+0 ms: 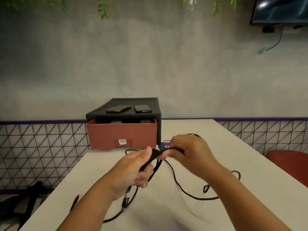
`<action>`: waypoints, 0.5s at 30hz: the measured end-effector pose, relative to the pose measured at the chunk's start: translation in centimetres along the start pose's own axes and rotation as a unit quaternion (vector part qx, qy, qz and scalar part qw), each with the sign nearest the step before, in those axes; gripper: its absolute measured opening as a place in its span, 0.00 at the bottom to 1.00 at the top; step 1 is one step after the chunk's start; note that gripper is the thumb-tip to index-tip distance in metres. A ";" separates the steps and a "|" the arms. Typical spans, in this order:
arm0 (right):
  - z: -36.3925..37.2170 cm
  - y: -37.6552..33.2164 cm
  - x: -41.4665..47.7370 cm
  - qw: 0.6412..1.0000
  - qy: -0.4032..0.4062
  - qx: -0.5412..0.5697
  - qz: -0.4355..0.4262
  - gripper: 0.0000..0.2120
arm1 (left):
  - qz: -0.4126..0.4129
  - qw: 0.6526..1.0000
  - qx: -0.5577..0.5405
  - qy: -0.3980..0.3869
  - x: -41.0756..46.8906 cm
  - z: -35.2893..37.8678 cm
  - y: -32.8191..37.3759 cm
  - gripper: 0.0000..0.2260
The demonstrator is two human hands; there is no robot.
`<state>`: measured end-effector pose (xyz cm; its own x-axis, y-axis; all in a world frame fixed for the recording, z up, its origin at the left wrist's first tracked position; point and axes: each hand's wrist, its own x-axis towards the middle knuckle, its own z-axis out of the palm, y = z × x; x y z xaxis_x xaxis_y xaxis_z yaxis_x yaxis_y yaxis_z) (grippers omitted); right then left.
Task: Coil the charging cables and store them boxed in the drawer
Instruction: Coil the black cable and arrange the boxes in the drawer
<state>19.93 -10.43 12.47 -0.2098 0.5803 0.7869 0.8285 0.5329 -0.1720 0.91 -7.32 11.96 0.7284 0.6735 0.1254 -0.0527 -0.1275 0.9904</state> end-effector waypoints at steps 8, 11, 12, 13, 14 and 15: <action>-2.8 5.8 0.8 0.970 0.077 0.002 0.231 0.09 | 0.080 0.964 -0.216 -0.130 -0.1 -2.4 0.7 0.20; -3.3 6.8 1.5 0.932 -0.019 0.076 0.354 0.18 | 0.096 0.884 -0.375 -0.263 0.8 -3.2 0.5 0.20; -3.5 7.0 1.5 0.914 -0.065 0.091 0.390 0.18 | 0.106 0.873 -0.399 -0.259 0.9 -3.7 0.5 0.21; -3.8 7.4 1.1 0.892 -0.119 0.107 0.423 0.18 | 0.116 0.873 -0.408 -0.241 1.0 -4.3 0.3 0.22; -4.1 7.7 0.6 0.866 -0.176 0.129 0.451 0.19 | 0.126 0.873 -0.412 -0.229 1.2 -4.8 0.0 0.23; -4.4 8.0 -0.1 0.838 -0.233 0.157 0.468 0.20 | 0.136 0.869 -0.416 -0.232 1.4 -5.4 -0.3 0.24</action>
<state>28.88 -8.87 13.63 0.2143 0.9732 -0.0834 0.5818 -0.1958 -0.7894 -1.75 -2.47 12.15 0.7985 0.3104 0.5158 -0.6008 0.4643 0.6507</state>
